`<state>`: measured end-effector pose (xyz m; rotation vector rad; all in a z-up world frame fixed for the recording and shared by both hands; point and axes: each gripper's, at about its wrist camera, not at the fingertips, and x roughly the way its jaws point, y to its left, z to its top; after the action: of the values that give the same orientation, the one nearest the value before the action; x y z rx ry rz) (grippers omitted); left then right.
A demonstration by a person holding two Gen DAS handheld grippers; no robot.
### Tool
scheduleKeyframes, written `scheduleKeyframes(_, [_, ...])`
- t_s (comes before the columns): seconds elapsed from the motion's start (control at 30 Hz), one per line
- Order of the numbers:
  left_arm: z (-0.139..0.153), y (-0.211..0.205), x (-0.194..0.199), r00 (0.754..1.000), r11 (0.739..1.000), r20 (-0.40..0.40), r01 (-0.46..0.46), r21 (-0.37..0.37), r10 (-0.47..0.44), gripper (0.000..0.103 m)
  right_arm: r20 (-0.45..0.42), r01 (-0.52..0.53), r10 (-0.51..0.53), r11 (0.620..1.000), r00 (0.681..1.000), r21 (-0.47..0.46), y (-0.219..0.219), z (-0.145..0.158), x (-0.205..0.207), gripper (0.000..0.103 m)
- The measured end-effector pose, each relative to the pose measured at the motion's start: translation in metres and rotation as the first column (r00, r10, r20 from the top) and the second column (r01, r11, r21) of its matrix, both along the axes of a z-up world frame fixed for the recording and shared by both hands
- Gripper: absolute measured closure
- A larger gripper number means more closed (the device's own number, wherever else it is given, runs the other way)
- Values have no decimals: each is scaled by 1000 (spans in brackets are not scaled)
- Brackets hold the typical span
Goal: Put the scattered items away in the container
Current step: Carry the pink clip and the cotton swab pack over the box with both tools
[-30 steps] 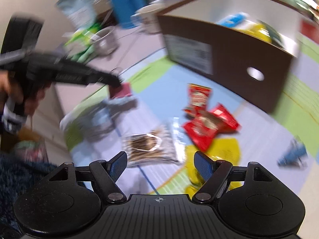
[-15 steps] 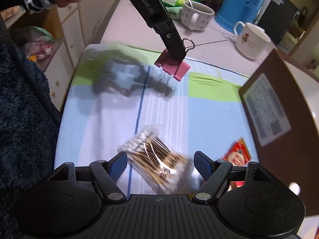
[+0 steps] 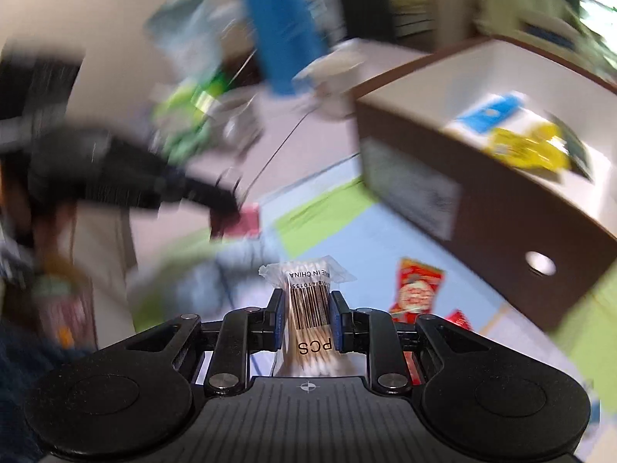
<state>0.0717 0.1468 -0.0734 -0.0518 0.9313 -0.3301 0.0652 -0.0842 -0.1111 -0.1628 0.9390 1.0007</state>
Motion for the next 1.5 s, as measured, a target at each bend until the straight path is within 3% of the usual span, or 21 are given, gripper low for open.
scheduleKeyframes(0.2, [16, -16, 12, 998, 998, 31, 54, 10, -54, 101, -77, 243, -233, 957, 969, 158, -49, 33, 18, 81])
scheduleKeyframes(0.57, [40, -40, 32, 987, 991, 87, 132, 34, -135, 101, -136, 484, -465, 842, 875, 236, -104, 63, 36, 80])
scheduleKeyframes(1.1, [77, -54, 73, 957, 978, 202, 202, 42, -207, 101, -146, 594, -587, 713, 796, 372, -135, 101, 60, 81])
scheduleKeyframes(1.5, [84, -75, 126, 934, 964, 242, 265, 25, -263, 101, -171, 600, -586, 694, 792, 399, -123, 109, 107, 81])
